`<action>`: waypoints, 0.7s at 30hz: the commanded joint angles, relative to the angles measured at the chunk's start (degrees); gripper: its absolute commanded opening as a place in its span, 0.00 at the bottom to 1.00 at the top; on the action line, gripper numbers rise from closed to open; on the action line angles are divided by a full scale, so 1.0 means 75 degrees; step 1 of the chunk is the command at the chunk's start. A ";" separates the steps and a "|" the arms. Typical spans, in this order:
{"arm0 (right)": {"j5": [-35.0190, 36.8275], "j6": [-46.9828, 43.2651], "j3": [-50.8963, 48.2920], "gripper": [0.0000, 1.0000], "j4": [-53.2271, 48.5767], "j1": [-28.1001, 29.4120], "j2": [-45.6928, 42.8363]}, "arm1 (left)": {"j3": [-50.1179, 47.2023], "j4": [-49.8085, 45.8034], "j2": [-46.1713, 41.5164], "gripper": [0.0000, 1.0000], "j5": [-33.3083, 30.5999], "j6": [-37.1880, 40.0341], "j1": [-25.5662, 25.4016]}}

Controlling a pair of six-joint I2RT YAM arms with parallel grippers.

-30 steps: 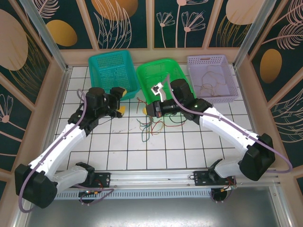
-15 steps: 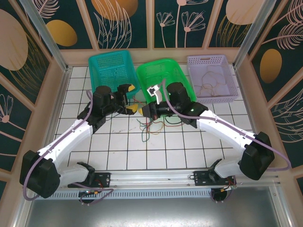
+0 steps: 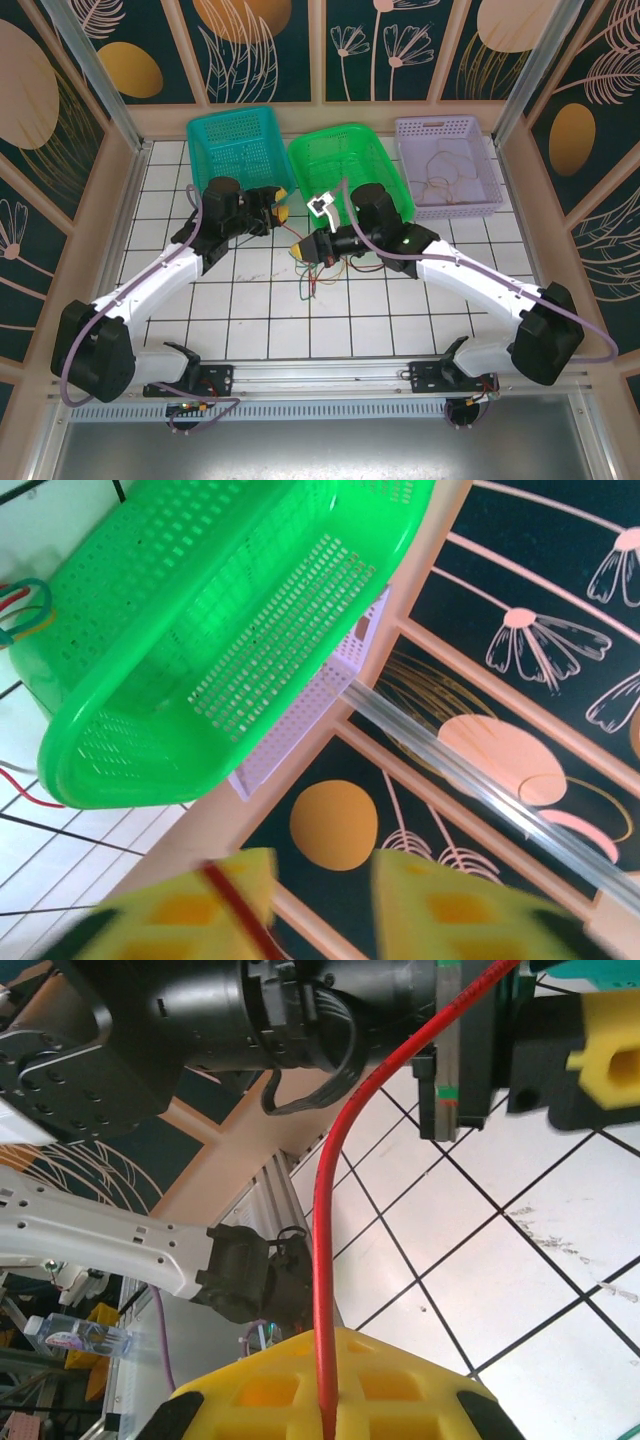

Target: Untangle the cables

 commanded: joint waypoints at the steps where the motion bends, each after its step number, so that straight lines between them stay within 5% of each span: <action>1: -0.0293 0.0138 -0.0062 0.00 -0.0093 0.0014 -0.0264 | 0.0430 -0.0526 0.0016 0.13 -0.0189 0.0718 0.0197; 4: -0.0495 0.0194 -0.0041 0.00 -0.0379 -0.0008 -0.0242 | 0.0655 -0.0878 0.0031 0.00 -0.0395 0.1388 0.0388; 7: -0.0843 0.0221 0.0095 0.00 -0.0891 -0.0065 -0.0087 | 0.1147 -0.0840 0.0089 0.00 -0.0581 0.2476 0.0564; 12: -0.1677 0.0336 0.0265 0.00 -0.1841 -0.0173 0.0330 | 0.2393 -0.1407 0.0122 0.00 -0.1553 0.6027 0.0604; 17: -0.1906 0.0269 -0.0058 0.00 -0.2456 -0.0139 0.0714 | 0.2351 -0.0404 -0.0311 0.00 -0.1590 0.9411 0.0526; 21: -0.1938 0.0314 0.0168 0.00 -0.2449 -0.0150 0.0759 | 0.2073 0.0235 -0.0530 0.00 -0.1184 1.1069 0.0317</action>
